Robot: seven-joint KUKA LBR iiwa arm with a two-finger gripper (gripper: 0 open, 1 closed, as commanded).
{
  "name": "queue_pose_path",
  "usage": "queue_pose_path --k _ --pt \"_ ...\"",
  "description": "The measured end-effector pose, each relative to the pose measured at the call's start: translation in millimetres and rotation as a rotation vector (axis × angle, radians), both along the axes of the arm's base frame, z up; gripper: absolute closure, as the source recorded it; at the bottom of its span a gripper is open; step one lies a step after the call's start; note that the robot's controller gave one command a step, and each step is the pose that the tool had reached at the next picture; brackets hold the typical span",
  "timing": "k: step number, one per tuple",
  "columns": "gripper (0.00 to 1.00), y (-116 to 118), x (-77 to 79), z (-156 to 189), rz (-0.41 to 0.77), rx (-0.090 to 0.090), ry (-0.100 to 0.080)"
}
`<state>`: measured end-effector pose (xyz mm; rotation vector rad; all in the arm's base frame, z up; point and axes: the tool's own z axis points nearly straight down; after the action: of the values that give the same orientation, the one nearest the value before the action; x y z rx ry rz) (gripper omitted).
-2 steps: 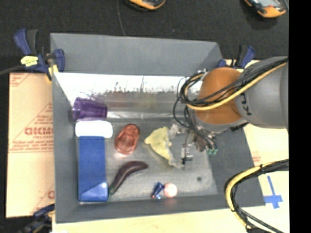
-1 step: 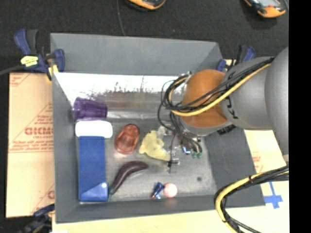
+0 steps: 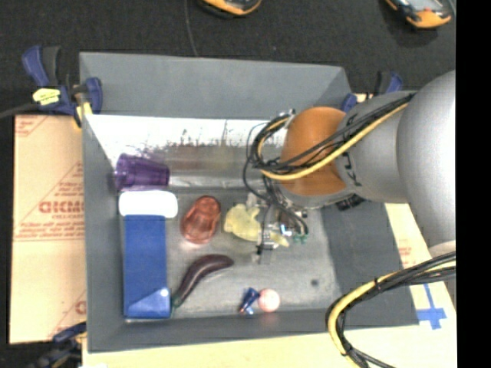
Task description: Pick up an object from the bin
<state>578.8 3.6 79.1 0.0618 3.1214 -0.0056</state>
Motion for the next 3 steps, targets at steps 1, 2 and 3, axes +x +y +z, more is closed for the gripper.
queue_pose_path --k 1,2,3 --pt "1.00 -2.5 2.5 -8.8 -0.182 0.005 0.002" --pt "1.00 -2.5 2.5 -8.8 -0.181 0.005 0.002" --pt "1.00 -2.9 1.7 4.5 -0.180 0.005 0.004"
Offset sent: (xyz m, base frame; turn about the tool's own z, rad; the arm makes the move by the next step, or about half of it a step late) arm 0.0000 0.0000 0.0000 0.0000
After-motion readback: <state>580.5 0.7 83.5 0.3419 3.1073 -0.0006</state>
